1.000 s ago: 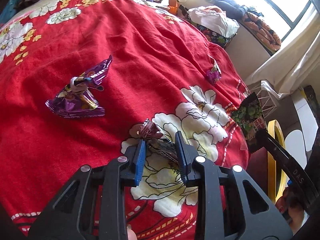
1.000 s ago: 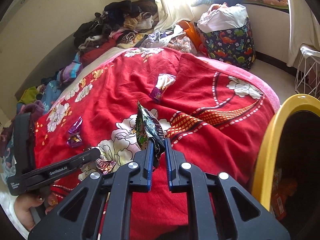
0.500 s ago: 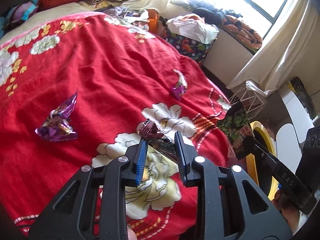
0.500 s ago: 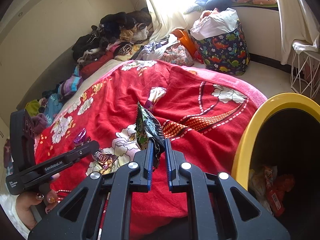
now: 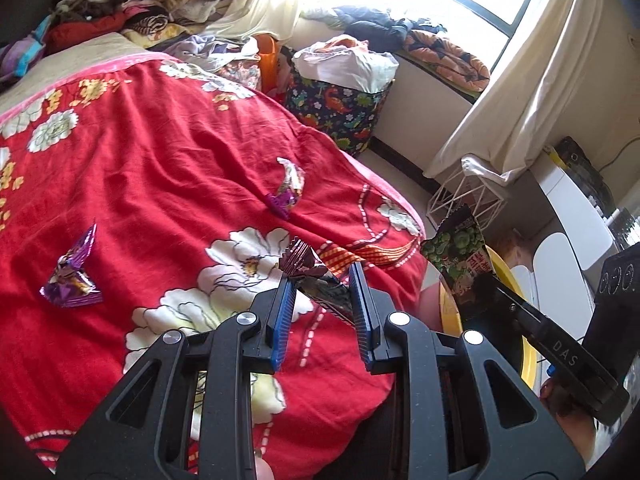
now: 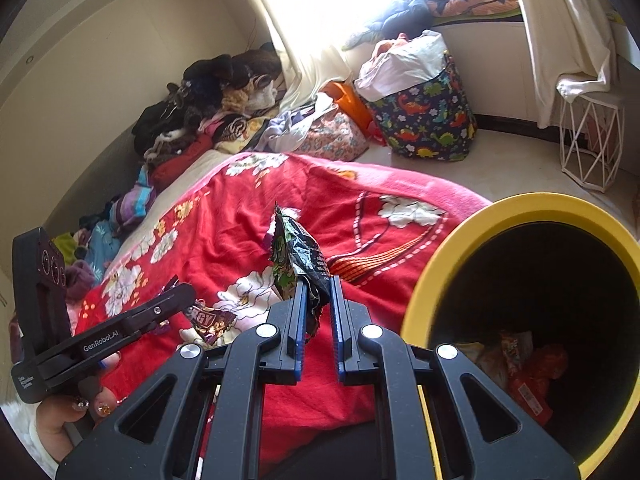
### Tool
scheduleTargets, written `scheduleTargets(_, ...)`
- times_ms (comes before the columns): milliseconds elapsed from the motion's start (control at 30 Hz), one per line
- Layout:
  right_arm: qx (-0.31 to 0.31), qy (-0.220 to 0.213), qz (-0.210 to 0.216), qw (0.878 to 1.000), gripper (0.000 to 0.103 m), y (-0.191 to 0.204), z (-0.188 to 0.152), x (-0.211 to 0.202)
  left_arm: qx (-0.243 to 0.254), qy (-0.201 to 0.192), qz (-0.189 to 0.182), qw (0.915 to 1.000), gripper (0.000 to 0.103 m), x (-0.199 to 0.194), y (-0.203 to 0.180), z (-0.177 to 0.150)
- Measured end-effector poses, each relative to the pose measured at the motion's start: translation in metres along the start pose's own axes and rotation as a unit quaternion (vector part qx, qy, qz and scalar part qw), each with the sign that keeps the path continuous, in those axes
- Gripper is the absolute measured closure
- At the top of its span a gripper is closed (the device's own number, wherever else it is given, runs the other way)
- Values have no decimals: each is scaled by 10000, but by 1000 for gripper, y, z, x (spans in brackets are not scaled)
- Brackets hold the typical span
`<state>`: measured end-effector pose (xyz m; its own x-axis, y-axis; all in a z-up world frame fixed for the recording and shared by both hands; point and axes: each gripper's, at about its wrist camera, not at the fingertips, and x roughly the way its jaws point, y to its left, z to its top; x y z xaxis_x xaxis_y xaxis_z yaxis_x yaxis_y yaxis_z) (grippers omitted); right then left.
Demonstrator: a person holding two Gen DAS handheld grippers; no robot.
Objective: Collect trash
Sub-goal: 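Carry the green packet and red wrapper with both grippers over the bin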
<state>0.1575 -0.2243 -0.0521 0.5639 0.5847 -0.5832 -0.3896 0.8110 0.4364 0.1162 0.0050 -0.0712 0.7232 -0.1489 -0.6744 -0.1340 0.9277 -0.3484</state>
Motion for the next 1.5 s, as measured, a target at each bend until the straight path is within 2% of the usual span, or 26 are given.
scheduleTargets(733, 292, -411, -397, 9979, 92, -39, 4, -37, 441, -55, -419, 9981, 82, 1, -53, 0)
scheduleTargets(1500, 595, -810, -834, 9914, 92, -74, -1, -75, 1021, -102, -762, 9918, 82, 5, -106, -7)
